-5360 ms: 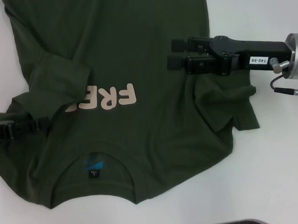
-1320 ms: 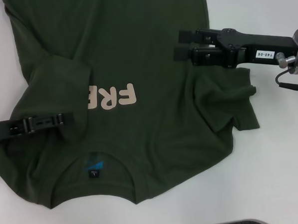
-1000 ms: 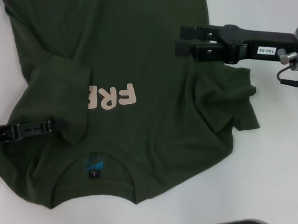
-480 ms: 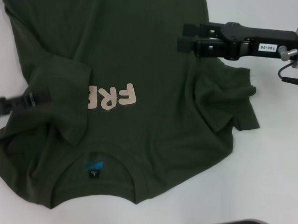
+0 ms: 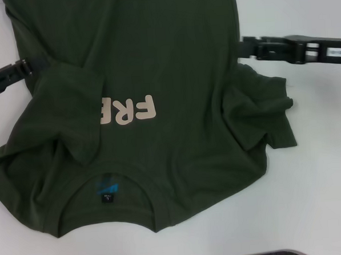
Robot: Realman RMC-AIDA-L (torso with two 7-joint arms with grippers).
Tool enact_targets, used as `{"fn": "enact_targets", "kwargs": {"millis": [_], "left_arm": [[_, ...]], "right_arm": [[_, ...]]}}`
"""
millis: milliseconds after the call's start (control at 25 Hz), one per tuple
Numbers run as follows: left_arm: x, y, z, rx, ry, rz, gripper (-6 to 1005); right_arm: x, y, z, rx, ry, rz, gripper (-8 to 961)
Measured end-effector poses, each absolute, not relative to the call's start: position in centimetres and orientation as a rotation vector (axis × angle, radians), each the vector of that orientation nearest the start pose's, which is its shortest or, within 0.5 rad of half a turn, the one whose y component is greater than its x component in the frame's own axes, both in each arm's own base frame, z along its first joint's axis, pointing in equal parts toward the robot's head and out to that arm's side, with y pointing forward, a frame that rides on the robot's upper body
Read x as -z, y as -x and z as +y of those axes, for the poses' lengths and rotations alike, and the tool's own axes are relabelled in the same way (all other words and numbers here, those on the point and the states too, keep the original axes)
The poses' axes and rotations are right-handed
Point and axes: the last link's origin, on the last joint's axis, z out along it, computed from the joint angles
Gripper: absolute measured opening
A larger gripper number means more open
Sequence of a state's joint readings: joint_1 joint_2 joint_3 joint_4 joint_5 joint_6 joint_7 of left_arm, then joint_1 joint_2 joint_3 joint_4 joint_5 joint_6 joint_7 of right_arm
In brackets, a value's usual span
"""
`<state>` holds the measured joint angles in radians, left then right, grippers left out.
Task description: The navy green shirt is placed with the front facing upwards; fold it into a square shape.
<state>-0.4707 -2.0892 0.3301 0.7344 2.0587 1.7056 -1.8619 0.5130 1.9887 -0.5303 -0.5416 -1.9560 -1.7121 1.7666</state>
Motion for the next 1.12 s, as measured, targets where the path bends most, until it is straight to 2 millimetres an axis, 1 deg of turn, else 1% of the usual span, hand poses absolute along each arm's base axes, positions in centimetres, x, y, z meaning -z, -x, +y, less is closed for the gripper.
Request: {"fn": "enact_targets", "kwargs": {"millis": [200, 400, 520, 760, 1120], "left_arm": [[-4.4, 28.7, 31.1, 1.117, 2.321, -1.300, 894], [-3.5, 28.1, 31.1, 1.172, 2.318, -1.290, 894], [-3.1, 28.0, 31.3, 1.173, 2.308, -1.281, 892], [-2.7, 28.0, 31.2, 1.215, 2.279, -1.253, 889], [-2.4, 28.1, 31.1, 1.209, 2.283, -1.233, 887]], "right_arm": [[-5.9, -29.9, 30.6, -0.942, 2.484, 1.393, 901], [-6.9, -32.0, 29.0, -0.848, 2.425, 1.546, 901], [-7.1, -33.0, 28.2, -0.800, 2.397, 1.613, 901], [-6.7, -34.5, 27.1, -0.688, 2.353, 1.728, 900], [-6.7, -36.7, 26.5, -0.595, 2.228, 1.782, 899]]}}
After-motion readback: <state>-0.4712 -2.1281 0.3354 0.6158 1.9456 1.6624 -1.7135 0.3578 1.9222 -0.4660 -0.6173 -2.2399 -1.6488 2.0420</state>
